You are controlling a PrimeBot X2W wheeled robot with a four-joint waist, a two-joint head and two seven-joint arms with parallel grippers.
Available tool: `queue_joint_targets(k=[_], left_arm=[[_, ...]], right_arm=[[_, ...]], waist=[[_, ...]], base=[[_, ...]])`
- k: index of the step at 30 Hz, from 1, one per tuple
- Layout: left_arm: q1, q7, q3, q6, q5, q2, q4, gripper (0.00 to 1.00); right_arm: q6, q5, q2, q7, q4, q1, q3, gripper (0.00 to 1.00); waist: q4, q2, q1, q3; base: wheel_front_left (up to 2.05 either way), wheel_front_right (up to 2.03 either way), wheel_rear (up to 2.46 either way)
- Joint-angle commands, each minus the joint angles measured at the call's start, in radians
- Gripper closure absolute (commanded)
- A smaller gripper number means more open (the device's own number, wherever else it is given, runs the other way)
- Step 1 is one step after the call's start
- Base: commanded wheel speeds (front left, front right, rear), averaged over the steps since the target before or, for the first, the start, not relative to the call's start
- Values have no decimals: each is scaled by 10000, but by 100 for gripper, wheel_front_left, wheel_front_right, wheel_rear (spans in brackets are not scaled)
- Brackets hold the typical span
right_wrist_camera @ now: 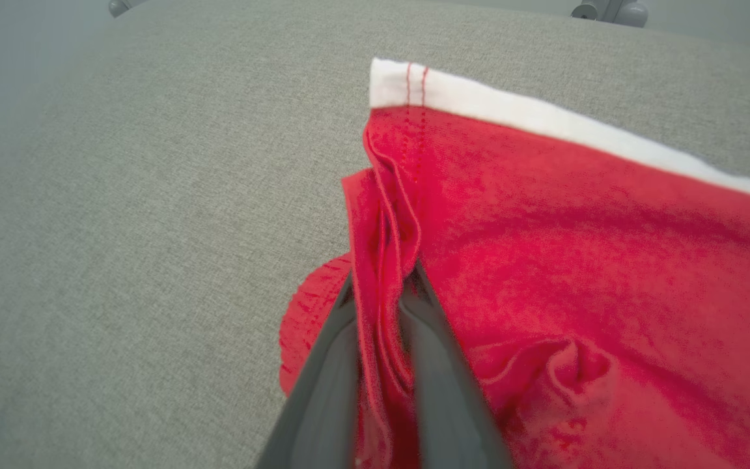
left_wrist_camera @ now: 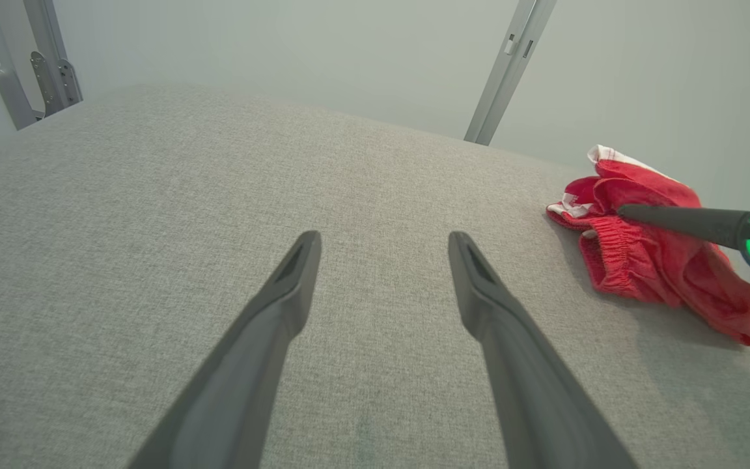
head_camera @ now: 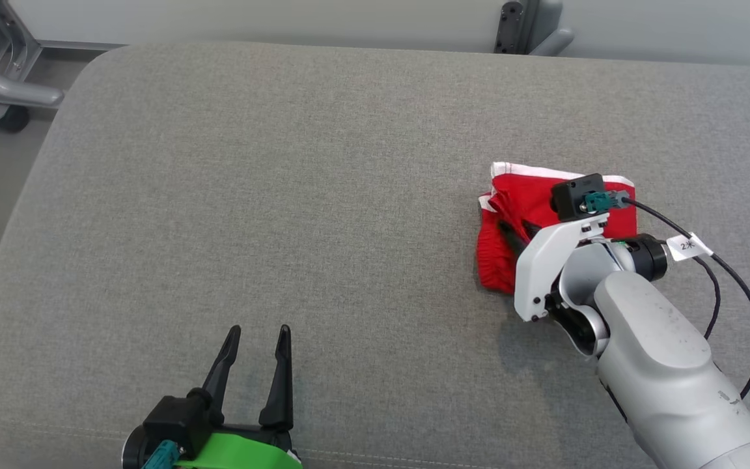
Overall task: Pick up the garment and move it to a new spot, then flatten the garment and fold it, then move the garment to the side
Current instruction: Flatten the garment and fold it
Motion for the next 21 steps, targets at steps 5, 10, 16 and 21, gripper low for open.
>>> queue_joint_targets(k=[5, 10, 16, 21], left_arm=[[290, -24, 229, -14, 174, -2, 24, 0], [755, -24, 619, 57, 269, -2, -90, 0], [1422, -24, 1000, 40, 433, 0, -441, 0], [1639, -24, 1204, -16, 636, 1, -752, 0]], right_arm=[[-3, -81, 121, -571, -219, 114, -261, 0], [-3, 48, -280, -1397, -1786, 937, -1336, 0], [-3, -1167, -760, -1846, -3481, 2722, -3348, 0], [-3, -1822, -536, -2079, -3906, 3755, -4252, 36]], waist=[[-282, 83, 0, -278], [-799, 83, 0, -687], [-1548, 83, 0, -1167], [-1788, 83, 0, -1237]], base=[[0, 0, 0], [0, 0, 0], [0, 0, 0], [0, 0, 0]])
